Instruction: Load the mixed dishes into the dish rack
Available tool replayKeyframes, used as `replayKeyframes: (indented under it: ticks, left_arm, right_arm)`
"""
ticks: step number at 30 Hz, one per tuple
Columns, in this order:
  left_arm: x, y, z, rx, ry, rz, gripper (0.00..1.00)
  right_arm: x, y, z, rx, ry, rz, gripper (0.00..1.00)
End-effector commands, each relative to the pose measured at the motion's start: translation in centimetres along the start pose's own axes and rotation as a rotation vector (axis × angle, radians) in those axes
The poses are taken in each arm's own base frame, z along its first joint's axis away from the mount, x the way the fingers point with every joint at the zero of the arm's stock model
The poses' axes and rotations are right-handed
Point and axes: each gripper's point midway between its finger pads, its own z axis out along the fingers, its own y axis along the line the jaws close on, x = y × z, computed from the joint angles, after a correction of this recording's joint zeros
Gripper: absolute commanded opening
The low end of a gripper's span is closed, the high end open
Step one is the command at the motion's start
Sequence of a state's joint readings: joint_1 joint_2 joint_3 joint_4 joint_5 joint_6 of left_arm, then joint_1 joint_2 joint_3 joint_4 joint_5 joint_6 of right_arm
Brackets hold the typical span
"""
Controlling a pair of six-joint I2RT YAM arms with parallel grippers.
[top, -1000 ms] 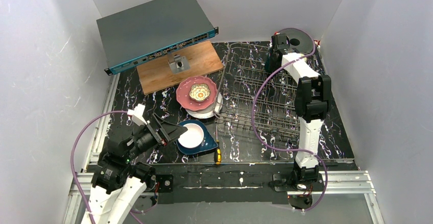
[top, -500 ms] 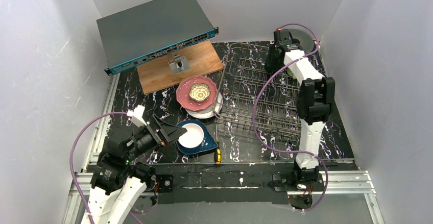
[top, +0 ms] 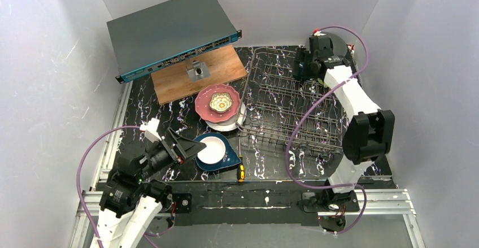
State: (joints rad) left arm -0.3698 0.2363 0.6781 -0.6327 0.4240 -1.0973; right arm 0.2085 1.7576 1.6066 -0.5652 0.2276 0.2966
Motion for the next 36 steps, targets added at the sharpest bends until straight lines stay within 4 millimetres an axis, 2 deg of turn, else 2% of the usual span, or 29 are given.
replayKeyframes:
  ticks: [1, 2, 7, 9, 12, 15, 18, 21, 28, 31, 34, 36]
  left_arm:
    - [0.2, 0.7, 0.1, -0.014, -0.002, -0.004, 0.95]
    - [0.2, 0.9, 0.2, -0.018, -0.001, -0.008, 0.95]
    - [0.4, 1.6, 0.7, -0.044, 0.021, -0.013, 0.95]
    - [0.4, 1.6, 0.7, -0.048, 0.027, -0.005, 0.95]
    - [0.3, 1.9, 0.7, -0.075, 0.03, 0.013, 0.98]
    - [0.0, 2.7, 0.9, -0.139, 0.036, 0.047, 0.98]
    - [-1.2, 2.6, 1.8, -0.203, 0.059, 0.111, 0.98]
    - [-2.8, 2.0, 3.3, -0.273, 0.101, 0.188, 0.98]
    - [-8.3, 3.4, 7.5, -0.542, 0.004, 0.361, 0.95]
    - [-9.3, 3.5, 9.8, -0.64, 0.005, 0.423, 0.9]
    - [-10.3, 3.4, 11.4, -0.722, -0.037, 0.466, 0.86]
    - [-10.6, 4.1, 12.3, -0.765, -0.052, 0.456, 0.81]
  right_arm:
    - [0.4, 3.9, -4.8, -0.109, -0.09, -0.035, 0.98]
    - [0.8, 5.2, -6.3, -0.155, -0.12, -0.059, 0.98]
    - [7.0, 12.4, -11.2, -0.412, -0.122, -0.16, 0.98]
    - [9.6, 14.1, -12.9, -0.485, -0.074, -0.15, 0.98]
    - [12.8, 15.3, -14.9, -0.568, 0.018, -0.126, 0.98]
    - [14.9, 15.9, -16.6, -0.659, 0.064, -0.118, 0.98]
    - [16.1, 15.8, -17.2, -0.699, 0.073, -0.146, 0.98]
    - [15.8, 15.2, -17.5, -0.684, 0.046, -0.167, 1.0]
    - [14.5, 14.5, -19.4, -0.706, -0.025, -0.176, 1.0]
    - [14.8, 13.9, -20.0, -0.711, -0.024, -0.178, 1.0]
    - [15.5, 13.0, -20.6, -0.711, -0.024, -0.179, 1.0]
    - [15.9, 12.2, -20.8, -0.703, -0.027, -0.178, 1.0]
